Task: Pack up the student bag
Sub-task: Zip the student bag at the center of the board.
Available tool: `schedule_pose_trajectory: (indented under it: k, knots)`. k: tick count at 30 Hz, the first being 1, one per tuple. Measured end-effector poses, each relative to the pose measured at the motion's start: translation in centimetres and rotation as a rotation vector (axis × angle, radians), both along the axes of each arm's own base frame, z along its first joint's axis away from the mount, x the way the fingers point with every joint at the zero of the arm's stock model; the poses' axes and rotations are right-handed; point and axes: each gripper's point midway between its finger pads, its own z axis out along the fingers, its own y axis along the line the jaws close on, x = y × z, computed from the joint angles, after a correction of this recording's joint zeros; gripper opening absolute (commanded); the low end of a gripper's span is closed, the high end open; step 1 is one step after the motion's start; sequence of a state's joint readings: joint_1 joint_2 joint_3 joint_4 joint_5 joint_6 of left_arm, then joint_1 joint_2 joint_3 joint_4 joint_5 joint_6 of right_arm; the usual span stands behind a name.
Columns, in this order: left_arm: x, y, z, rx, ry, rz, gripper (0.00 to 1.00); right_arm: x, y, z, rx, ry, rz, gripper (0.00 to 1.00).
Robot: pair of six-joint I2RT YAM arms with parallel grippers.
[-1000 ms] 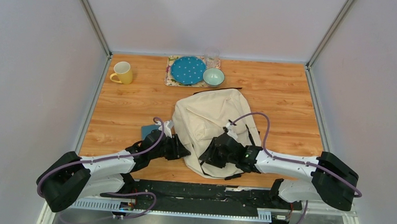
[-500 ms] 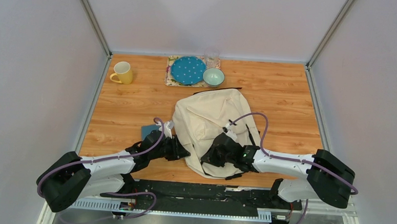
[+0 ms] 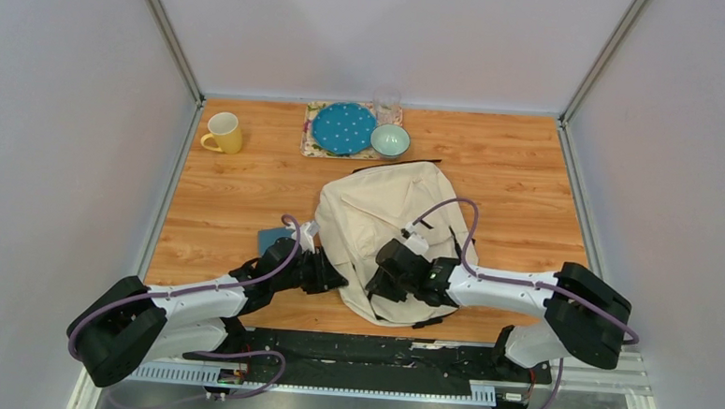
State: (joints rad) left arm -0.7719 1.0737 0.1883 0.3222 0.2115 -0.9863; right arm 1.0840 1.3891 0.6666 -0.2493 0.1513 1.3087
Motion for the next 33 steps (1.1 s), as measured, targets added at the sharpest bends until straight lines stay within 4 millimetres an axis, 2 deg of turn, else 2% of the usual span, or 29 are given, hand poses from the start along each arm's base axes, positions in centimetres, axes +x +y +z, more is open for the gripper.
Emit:
schedule_pose_trajectory:
  k: [4, 5, 6, 10, 13, 14, 24, 33]
  knots:
    - [0.0, -0.1, -0.1, -0.001, 0.003, -0.003, 0.25, 0.0, -0.1, -0.9, -0.058, 0.008, 0.010, 0.10]
    - [-0.1, -0.1, -0.1, 0.000, 0.004, -0.004, 0.25, -0.1, 0.0, -1.0, -0.066, 0.008, 0.012, 0.01]
    - [-0.1, -0.1, -0.1, 0.000, 0.006, -0.006, 0.24, 0.0, 0.0, -1.0, -0.074, 0.006, 0.016, 0.00]
    - [-0.1, -0.1, -0.1, -0.001, 0.006, -0.007, 0.22, -0.2, -0.1, -1.1, -0.096, -0.004, 0.025, 0.00]
    - [-0.1, -0.1, -0.2, 0.000, 0.006, -0.006, 0.11, -0.4, -0.3, -0.9, -0.124, -0.027, 0.039, 0.00]
    - [0.0, -0.1, -0.2, 0.000, 0.006, -0.004, 0.00, -0.6, -0.4, -0.8, -0.134, -0.037, 0.046, 0.00]
    - [0.5, 0.4, -0.2, 0.036, 0.026, 0.016, 0.00, -3.7, -1.7, 3.6, -0.069, -0.172, 0.176, 0.00]
    - [1.0, 0.8, 0.2, 0.019, 0.049, 0.024, 0.00, -5.5, -3.5, 4.0, -0.062, -0.175, 0.220, 0.00]
